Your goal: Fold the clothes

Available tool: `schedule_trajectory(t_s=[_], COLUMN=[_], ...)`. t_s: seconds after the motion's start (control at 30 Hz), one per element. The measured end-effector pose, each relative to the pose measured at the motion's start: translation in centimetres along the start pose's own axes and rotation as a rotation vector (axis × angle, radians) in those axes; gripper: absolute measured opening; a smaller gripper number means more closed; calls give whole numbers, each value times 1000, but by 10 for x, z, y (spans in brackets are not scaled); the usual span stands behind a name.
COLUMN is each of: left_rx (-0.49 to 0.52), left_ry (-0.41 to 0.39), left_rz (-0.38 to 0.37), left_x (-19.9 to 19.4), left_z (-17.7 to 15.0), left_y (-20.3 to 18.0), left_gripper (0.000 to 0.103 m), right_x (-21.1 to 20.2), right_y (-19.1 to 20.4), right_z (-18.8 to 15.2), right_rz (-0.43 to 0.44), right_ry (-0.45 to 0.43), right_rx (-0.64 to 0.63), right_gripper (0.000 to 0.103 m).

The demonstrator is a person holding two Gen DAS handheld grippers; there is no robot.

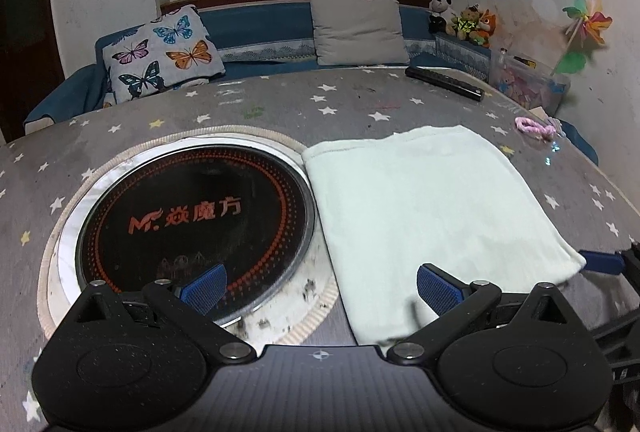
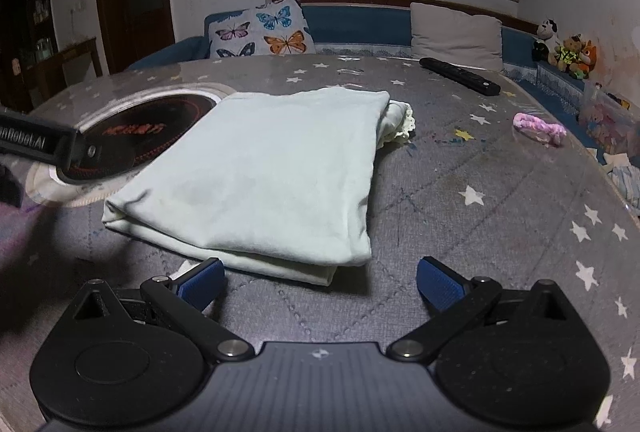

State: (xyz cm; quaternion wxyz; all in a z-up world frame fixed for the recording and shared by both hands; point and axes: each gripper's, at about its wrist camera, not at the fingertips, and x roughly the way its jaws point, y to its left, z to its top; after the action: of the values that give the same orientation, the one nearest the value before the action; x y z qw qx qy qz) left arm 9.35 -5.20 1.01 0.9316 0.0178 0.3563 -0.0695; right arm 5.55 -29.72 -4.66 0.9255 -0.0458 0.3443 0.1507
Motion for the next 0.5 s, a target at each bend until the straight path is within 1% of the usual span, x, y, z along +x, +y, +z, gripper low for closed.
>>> schedule_trajectory(t_s=[0.23,0.5], left_rx=[-18,-30], left_ry=[5,7], left_rz=[-7,-28], left_x=[3,3], left_z=[0,0], left_y=[3,2], left_gripper=[103,103], right_x=[2,1], right_y=[3,3], right_z=[1,1], right_rz=[-14,-22], right_ry=[12,-4], right_rx=[-1,26], right_gripper=[103,103])
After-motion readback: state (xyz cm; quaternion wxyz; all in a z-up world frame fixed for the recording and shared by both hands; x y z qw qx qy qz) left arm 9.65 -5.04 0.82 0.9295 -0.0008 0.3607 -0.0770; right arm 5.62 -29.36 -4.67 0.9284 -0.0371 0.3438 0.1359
